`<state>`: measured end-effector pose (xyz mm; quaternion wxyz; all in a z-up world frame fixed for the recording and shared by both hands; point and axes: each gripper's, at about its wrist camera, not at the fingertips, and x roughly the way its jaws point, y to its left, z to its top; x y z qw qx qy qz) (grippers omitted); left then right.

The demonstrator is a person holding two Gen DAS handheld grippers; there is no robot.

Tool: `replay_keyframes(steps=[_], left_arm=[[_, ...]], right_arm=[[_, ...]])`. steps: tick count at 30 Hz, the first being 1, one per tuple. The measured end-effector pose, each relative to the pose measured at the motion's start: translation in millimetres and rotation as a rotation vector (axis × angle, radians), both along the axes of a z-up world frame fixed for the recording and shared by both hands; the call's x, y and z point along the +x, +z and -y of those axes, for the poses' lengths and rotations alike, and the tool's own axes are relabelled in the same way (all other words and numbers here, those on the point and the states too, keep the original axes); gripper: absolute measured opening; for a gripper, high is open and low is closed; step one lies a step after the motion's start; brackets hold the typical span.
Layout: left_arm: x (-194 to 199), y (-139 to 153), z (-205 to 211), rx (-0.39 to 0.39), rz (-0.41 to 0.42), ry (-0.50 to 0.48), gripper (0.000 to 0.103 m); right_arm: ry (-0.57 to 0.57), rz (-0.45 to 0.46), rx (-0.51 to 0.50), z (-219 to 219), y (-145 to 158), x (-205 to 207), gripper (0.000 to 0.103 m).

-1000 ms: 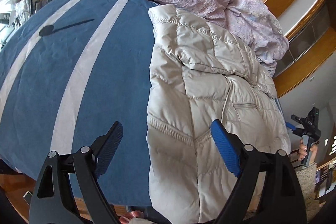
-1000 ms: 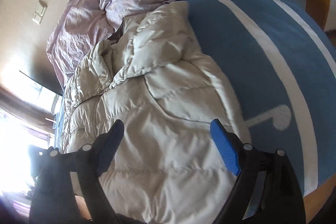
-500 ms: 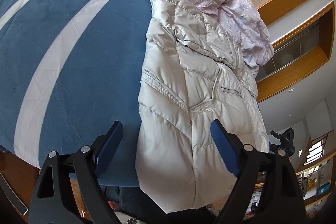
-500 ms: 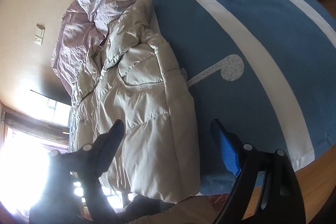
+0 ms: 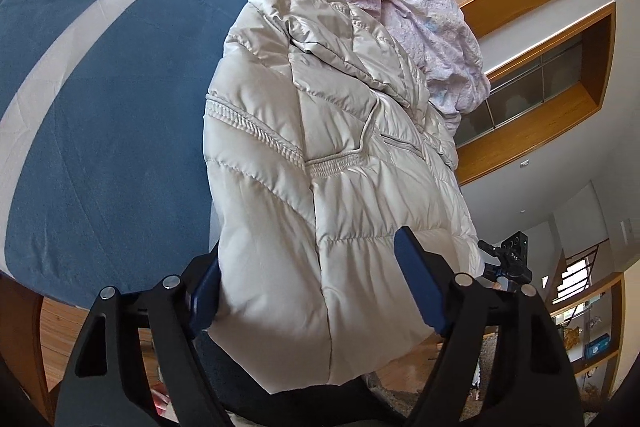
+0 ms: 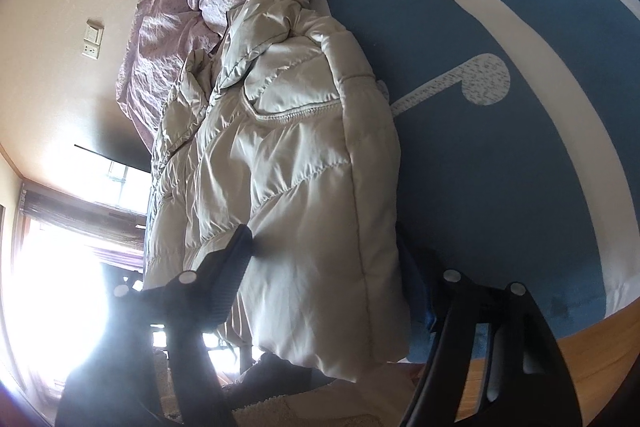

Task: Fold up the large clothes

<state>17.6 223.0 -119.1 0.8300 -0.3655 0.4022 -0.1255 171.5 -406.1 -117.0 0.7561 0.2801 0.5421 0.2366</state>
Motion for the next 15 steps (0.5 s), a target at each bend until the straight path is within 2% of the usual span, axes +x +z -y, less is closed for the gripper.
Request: replay_keyframes(steps=[3,8,13,15], left_arm=[[-5.3,-1.5,-1.9,-0.026,-0.003,0.015,0.076],[-15.5,-2.2,6.7,-0.031,0.0,-0.012,0.076],[-23.2,-3.7,14.7,-0.046,-0.002,-0.025,0.075],[-23.8,-3.6,17.7,-0.037,-0.007,-0.02,0.071]], right_arm=[[-0.052,0.017,-0.022,4.7,1.0,-2.4,0.066],[0.024,0.024,-0.035,-6.5,0.5,-6.6,0.067],[0.059,0.013,0.012,-7.1,-3.1,-9.9,0.067],[0.073,0.006,0.033,-7.9,-4.6,-12.5,0.063]])
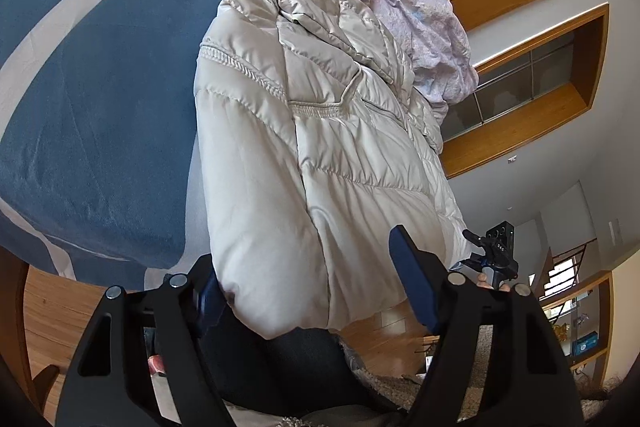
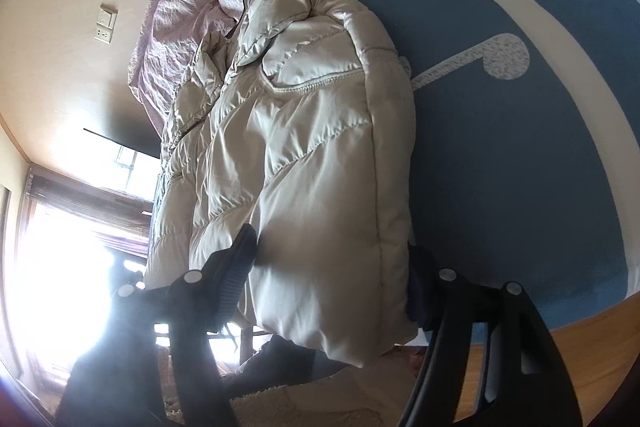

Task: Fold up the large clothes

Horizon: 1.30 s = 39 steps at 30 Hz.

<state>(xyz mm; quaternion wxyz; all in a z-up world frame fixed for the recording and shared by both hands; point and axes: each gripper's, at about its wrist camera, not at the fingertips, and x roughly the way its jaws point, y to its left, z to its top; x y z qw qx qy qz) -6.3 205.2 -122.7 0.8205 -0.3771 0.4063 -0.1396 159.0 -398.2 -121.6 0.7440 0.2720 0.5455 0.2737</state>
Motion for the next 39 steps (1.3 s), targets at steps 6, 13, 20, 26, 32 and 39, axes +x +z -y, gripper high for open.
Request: replay_keyframes(steps=[6,13,20,26,32,39], left_arm=[[2.8,-0.7,4.9,0.041,-0.035,0.033,0.049],[-3.8,24.8,4.6,0.124,0.034,0.097,0.018],[-5.4,68.0,-6.8,0.161,0.153,0.175,0.016],[2.8,94.6,-21.1,0.143,0.225,0.231,0.016],[24.1,126.9,-27.3,0.15,0.307,0.273,0.016],[80.1,173.6,-36.1,0.231,0.381,0.333,0.016]], right_arm=[[0.008,-0.017,0.026,-2.1,-4.3,-5.9,0.041],[0.009,0.089,0.029,-7.9,16.3,-13.8,0.023],[0.013,0.27,0.044,-22.2,59.7,-25.3,0.02],[-0.038,0.426,0.055,-31.6,102.9,-27.8,0.019],[-0.136,0.537,0.052,-38.6,140.9,-5.1,0.019],[-0.244,0.651,-0.013,-65.5,182.1,45.8,0.019]])
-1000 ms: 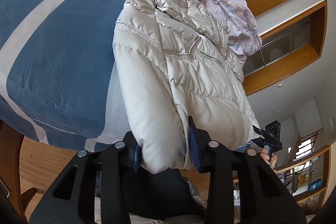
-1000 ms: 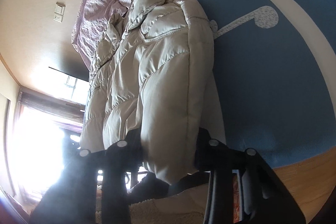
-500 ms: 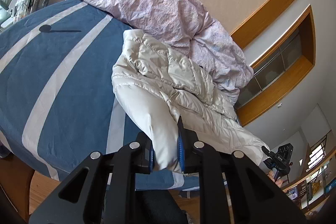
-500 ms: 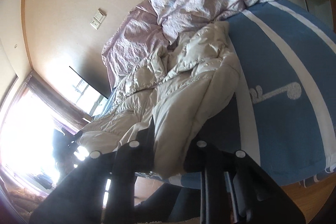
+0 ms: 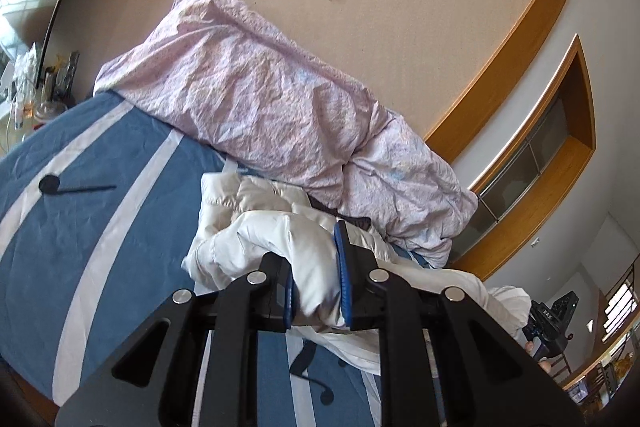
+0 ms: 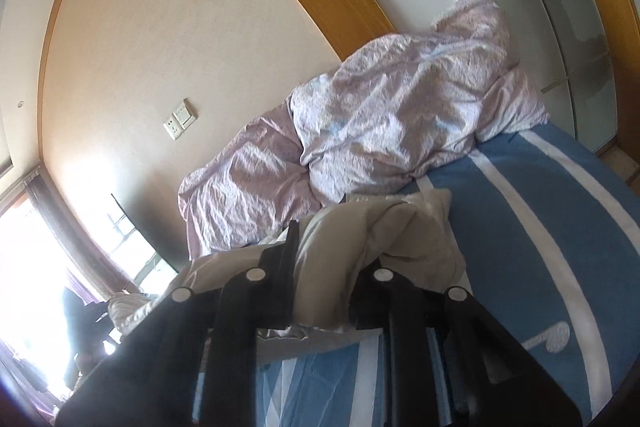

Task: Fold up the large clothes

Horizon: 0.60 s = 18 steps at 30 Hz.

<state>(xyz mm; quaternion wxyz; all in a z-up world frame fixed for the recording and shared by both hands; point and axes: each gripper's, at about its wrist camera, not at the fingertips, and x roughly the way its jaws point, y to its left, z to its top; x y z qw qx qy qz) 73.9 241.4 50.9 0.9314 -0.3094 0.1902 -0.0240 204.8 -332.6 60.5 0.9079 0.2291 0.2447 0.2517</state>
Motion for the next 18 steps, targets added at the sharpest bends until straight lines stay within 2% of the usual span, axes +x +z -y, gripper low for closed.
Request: replay_keyframes(steps=[4,8,18], left_arm=[[46.2,24.9,1.9,0.1,0.006,0.049,0.016],[89.6,34.3,0.4,0.163,-0.007,0.093,0.016],[191.0,10.6,-6.1,0.294,-0.109,0.195,0.016]], right_arm=[[-0.083,0.055,-0.098,-30.4,18.5,41.5,0.019],[-0.17,0.066,-0.192,-59.1,22.0,83.9,0.019],[-0.341,0.042,-0.451,-126.7,-7.1,184.9,0.019]])
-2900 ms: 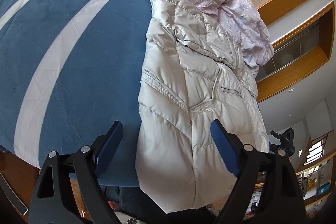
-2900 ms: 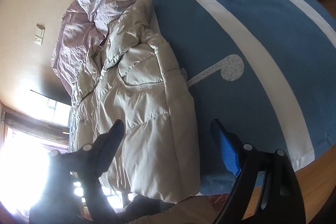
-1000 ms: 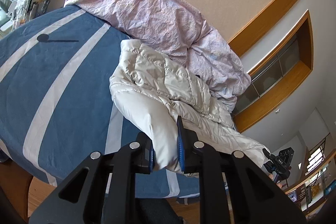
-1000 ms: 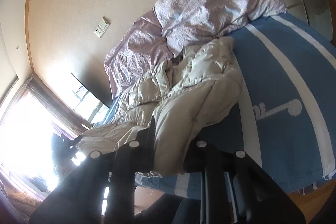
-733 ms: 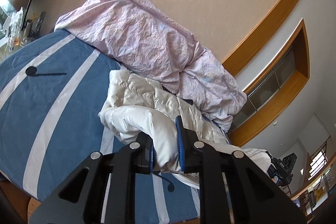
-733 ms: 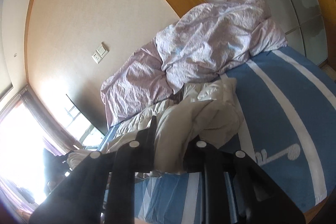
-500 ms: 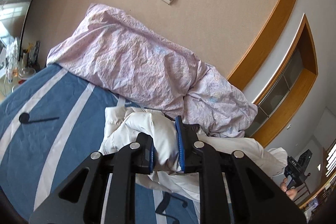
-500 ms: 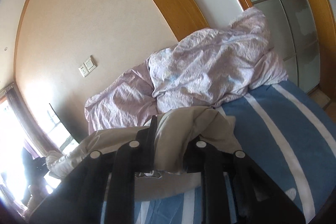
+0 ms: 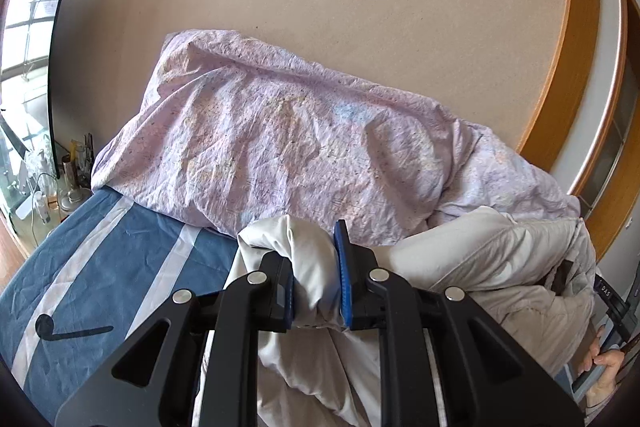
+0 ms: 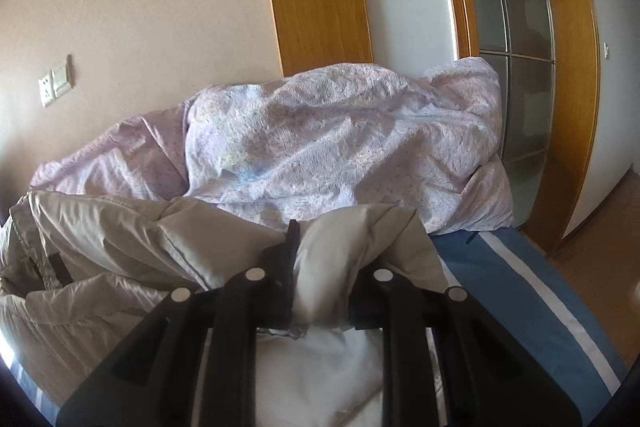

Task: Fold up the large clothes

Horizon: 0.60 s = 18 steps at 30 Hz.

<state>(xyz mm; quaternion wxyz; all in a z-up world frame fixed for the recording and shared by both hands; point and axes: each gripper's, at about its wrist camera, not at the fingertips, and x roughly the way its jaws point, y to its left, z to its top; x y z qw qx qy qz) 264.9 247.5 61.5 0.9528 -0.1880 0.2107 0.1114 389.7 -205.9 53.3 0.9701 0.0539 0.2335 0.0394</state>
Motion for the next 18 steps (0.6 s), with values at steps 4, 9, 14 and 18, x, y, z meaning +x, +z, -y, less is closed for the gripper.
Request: replay_keyframes(steps=[4,9,14,18], left_arm=[[34.7,-19.4,-2.3,0.04,-0.029,0.04,0.016],[66.9,-48.8,-9.1,0.025,-0.081,0.07,0.016],[81.9,-67.7,-9.6,0.018,-0.123,0.09,0.025],[84.9,-69.5,-12.7,-0.041,-0.119,0.048,0.062]], right_arm=[[-0.063,-0.026,-0.045,-20.7,-18.4,37.5,0.02],[-0.135,-0.106,-0.043,-34.5,-46.3,74.5,0.021],[-0.176,-0.204,-0.003,-35.5,-69.5,100.1,0.034],[-0.148,-0.284,0.059,-29.6,-83.3,113.6,0.052]])
